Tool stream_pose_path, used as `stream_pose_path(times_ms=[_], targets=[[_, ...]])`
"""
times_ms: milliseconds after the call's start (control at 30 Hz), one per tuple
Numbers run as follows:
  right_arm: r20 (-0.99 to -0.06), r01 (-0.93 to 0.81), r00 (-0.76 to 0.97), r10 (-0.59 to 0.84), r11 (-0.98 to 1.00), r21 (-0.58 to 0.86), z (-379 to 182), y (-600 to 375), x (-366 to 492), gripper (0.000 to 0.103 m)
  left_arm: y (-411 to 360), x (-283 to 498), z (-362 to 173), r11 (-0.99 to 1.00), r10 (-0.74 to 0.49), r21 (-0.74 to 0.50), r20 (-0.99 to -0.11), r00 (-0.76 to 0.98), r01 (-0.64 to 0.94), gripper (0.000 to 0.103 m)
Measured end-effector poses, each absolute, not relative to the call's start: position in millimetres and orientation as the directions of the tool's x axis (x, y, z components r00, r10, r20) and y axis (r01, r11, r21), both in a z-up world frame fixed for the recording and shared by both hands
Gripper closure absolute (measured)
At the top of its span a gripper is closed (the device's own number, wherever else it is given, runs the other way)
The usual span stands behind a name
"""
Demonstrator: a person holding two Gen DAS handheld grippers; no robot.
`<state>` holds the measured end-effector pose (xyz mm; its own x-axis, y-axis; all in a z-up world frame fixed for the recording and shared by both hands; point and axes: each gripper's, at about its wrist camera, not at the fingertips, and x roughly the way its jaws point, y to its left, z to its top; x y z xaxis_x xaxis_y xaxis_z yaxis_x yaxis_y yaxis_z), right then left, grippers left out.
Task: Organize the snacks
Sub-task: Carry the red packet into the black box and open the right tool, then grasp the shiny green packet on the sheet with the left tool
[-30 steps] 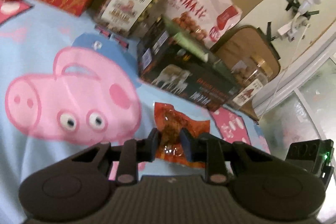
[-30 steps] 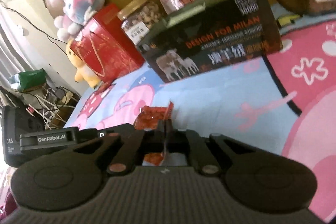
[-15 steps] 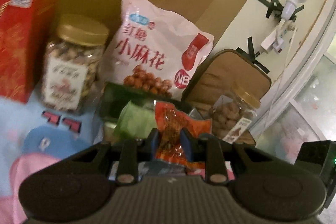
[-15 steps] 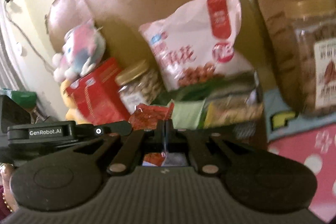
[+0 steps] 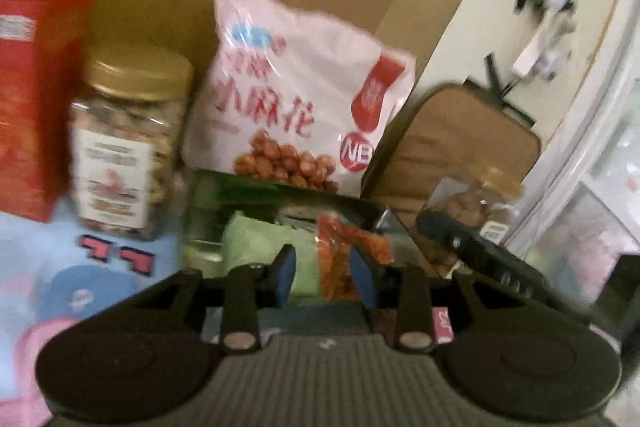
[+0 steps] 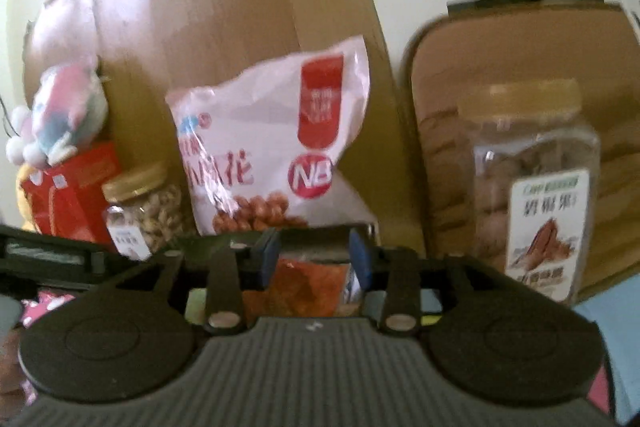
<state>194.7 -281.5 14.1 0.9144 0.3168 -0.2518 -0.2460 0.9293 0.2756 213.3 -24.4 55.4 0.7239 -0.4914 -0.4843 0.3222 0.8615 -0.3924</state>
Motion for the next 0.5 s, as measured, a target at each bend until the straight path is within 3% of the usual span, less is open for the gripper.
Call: stream_pose_path(times_ms=[100,233,500], targets=[[-0.238,-0.324,0.882,0.408,0.890,0.322,25.2,-275.8,183.7,0.061,-2.2,179.1,52.7,0.874,-0.475,-0.362,-0.488,0.733,0.325,0.072],[-0.307,-0.409,0.806,0.506,0.851,0.328,27.8,-254.9,158.3,0.061,19.4,152.6,34.3,0.893,-0.439,-0.352,-0.555,0.707,0.279,0.072],[-0.448,-0.255,0.799,0.402,0.900,0.352,-6.4,-278.9,61.7,0.060,7.4,122.9,-0.9,0.805,-0.591,-0.473,-0.590,0.550,0.358,0.072]])
